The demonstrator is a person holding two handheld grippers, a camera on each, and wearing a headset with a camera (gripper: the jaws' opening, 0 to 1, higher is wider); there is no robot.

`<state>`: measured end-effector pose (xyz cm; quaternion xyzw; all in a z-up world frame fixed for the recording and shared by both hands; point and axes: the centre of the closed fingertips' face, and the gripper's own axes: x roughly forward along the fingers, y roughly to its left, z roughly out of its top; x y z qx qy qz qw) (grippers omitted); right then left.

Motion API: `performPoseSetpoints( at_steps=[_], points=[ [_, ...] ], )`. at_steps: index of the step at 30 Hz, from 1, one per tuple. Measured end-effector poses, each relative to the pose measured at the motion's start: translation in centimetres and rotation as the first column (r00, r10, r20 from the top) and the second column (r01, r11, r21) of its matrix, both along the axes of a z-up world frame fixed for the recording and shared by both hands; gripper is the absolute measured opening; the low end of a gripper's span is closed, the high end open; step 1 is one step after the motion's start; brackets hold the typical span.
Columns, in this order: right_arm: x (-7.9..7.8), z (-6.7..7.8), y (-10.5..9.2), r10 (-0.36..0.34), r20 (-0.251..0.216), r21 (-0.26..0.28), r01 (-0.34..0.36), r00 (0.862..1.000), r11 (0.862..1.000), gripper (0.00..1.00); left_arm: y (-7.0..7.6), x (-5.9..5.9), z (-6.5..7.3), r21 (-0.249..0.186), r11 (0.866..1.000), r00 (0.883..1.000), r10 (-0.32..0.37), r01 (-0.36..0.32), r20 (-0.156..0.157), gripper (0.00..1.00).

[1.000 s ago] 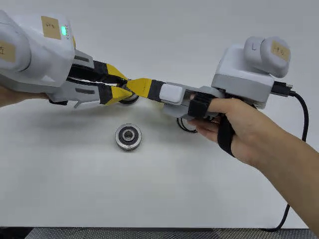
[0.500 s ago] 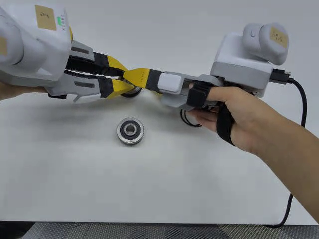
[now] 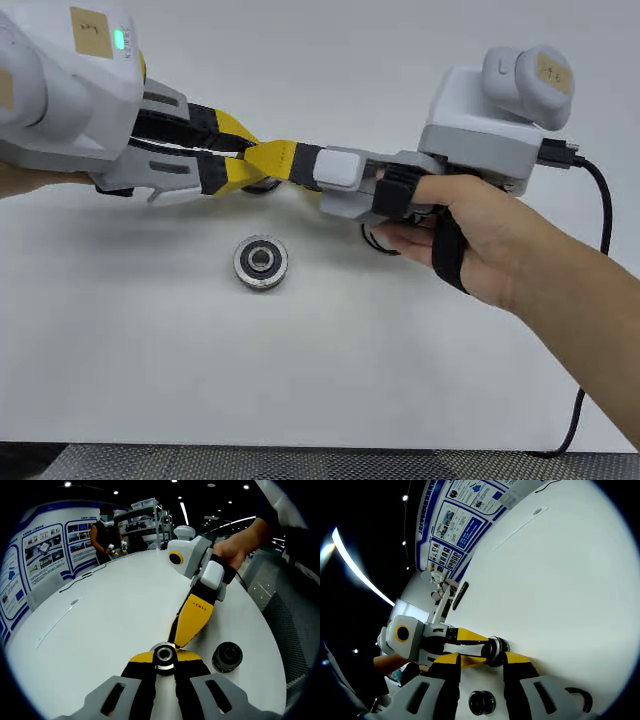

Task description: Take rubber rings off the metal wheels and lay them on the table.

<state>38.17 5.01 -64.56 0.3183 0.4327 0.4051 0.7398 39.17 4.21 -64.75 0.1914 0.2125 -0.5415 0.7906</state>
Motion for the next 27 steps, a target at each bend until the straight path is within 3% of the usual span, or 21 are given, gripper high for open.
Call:
performPoseSetpoints(
  at_steps=[10, 15, 20, 27],
  points=[
    [0.1, 0.2, -0.4, -0.008, 0.003, -0.009, 0.008, 1.0, 1.0, 0.31, 0.0, 0.1, 0.0, -0.001, 1.0, 1.0, 0.001, -0.001, -0.001, 0.13],
    [0.4, -0.3, -0.8, -0.021, 0.002, -0.037, 0.021, 1.0, 0.999, 0.22, 0.2, 0.2, -0.1, 0.0, 1.0, 1.0, 0.001, -0.001, -0.001, 0.13],
    [0.3, -0.4, -1.0, -0.012, 0.017, -0.054, 0.013, 1.0, 0.998, 0.19, 0.3, 0.2, -0.1, -0.002, 1.0, 1.0, 0.001, -0.001, -0.001, 0.13],
    [0.5, -0.3, -0.7, -0.005, 0.019, -0.044, 0.006, 1.0, 0.999, 0.17, 0.4, 0.2, -0.2, -0.004, 1.0, 1.0, 0.002, -0.002, -0.001, 0.13]
  ],
)
